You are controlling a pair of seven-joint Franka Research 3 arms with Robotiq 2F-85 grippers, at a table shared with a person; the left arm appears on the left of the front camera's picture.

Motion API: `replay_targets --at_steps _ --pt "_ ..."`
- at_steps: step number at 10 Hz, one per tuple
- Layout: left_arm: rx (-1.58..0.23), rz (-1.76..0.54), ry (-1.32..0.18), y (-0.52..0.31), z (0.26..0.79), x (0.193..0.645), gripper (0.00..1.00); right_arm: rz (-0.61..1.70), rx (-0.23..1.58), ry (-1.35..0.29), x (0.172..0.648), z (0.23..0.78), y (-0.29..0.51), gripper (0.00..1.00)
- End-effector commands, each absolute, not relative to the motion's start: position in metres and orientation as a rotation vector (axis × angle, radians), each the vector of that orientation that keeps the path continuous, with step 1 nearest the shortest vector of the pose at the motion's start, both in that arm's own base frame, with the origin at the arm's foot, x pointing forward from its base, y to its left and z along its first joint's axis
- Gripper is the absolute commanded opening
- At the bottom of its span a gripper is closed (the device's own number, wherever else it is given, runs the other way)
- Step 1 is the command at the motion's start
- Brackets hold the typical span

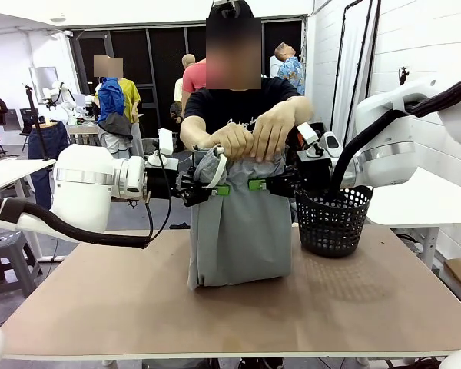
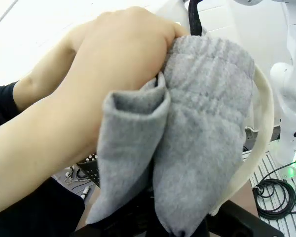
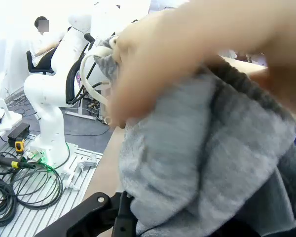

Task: Fold the training pants.
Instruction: Release the ends of the Training pants and then grab the overlapped ends.

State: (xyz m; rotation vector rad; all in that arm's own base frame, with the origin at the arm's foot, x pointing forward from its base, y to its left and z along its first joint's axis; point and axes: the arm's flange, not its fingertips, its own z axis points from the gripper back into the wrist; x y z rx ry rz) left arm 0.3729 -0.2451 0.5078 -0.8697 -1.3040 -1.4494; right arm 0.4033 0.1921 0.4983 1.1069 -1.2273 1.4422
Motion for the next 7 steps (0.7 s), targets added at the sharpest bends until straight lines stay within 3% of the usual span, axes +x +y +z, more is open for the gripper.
replay_targets --at_steps 1,7 --pt "-0.869 -1.451 -1.309 -0.2464 0.5110 0.3735 0.00 1.428 1.128 -1.263 0.3983 0.4974 0.1927 0.00" --pt "-0.869 -1.451 -1.309 -0.2464 0.5110 0.3735 0.00 1.428 1.128 -1.263 0.3983 0.4974 0.1927 0.00"
